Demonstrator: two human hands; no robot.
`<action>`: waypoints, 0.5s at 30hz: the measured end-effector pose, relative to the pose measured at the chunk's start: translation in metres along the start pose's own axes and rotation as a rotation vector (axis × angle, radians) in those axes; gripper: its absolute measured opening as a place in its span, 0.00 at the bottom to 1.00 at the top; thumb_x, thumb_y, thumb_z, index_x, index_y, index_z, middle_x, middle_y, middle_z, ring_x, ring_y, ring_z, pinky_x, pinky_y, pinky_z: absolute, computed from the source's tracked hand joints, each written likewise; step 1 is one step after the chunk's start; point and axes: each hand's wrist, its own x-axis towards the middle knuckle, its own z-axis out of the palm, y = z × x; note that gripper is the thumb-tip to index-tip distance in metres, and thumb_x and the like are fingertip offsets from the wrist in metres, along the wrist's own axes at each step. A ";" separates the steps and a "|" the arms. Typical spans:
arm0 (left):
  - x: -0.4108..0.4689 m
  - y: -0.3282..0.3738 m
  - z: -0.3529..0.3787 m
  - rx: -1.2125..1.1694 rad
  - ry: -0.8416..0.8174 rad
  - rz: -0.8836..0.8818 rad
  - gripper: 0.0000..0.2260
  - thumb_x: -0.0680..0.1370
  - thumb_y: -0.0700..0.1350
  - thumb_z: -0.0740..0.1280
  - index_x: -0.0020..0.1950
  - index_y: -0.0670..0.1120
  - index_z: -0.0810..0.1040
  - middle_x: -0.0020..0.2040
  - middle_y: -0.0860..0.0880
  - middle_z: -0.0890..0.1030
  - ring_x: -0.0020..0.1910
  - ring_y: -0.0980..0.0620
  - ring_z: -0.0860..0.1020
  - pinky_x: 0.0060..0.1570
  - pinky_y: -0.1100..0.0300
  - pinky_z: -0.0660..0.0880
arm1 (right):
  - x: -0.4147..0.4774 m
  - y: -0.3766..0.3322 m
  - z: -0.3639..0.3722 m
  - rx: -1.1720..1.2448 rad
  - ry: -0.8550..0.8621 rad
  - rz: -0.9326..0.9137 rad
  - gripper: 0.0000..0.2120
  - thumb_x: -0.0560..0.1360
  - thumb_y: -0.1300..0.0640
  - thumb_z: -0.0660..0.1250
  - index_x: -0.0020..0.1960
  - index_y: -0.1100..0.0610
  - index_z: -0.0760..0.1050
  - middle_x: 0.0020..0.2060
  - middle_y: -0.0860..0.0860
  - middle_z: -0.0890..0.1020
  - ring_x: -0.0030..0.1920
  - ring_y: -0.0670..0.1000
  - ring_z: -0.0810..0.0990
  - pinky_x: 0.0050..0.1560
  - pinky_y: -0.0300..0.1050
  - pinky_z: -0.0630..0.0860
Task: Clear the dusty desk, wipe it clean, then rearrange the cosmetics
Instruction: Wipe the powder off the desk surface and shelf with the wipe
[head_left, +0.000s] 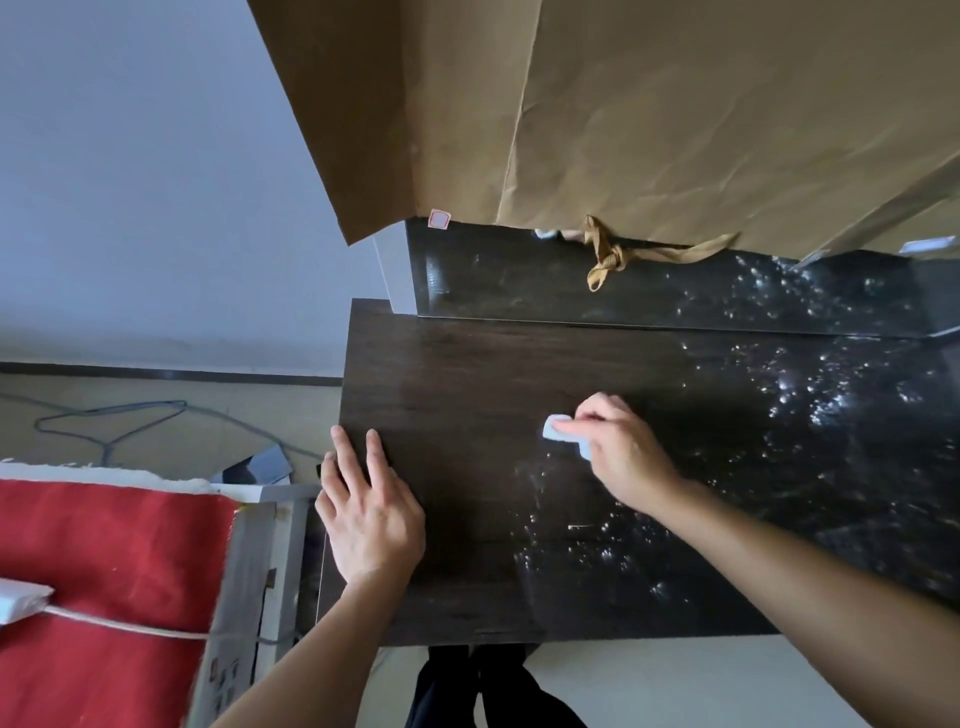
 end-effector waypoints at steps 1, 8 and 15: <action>0.001 0.001 0.000 -0.003 0.000 0.001 0.24 0.77 0.47 0.50 0.72 0.43 0.66 0.75 0.38 0.60 0.67 0.34 0.64 0.58 0.39 0.67 | 0.012 0.013 -0.013 0.033 0.142 0.171 0.15 0.72 0.67 0.67 0.44 0.48 0.83 0.41 0.52 0.74 0.43 0.51 0.72 0.45 0.46 0.72; 0.002 -0.004 0.004 0.007 -0.007 0.000 0.23 0.77 0.46 0.51 0.72 0.44 0.64 0.75 0.38 0.59 0.68 0.35 0.63 0.59 0.39 0.67 | 0.061 0.001 0.012 -0.226 0.213 0.268 0.21 0.65 0.72 0.60 0.50 0.52 0.78 0.39 0.54 0.70 0.42 0.58 0.70 0.37 0.46 0.63; 0.003 0.003 -0.006 0.036 0.006 0.043 0.25 0.73 0.45 0.54 0.71 0.46 0.68 0.74 0.37 0.61 0.71 0.33 0.59 0.66 0.38 0.60 | 0.037 -0.020 0.013 -0.132 0.098 0.052 0.23 0.67 0.73 0.62 0.55 0.50 0.76 0.40 0.50 0.68 0.42 0.51 0.66 0.37 0.45 0.69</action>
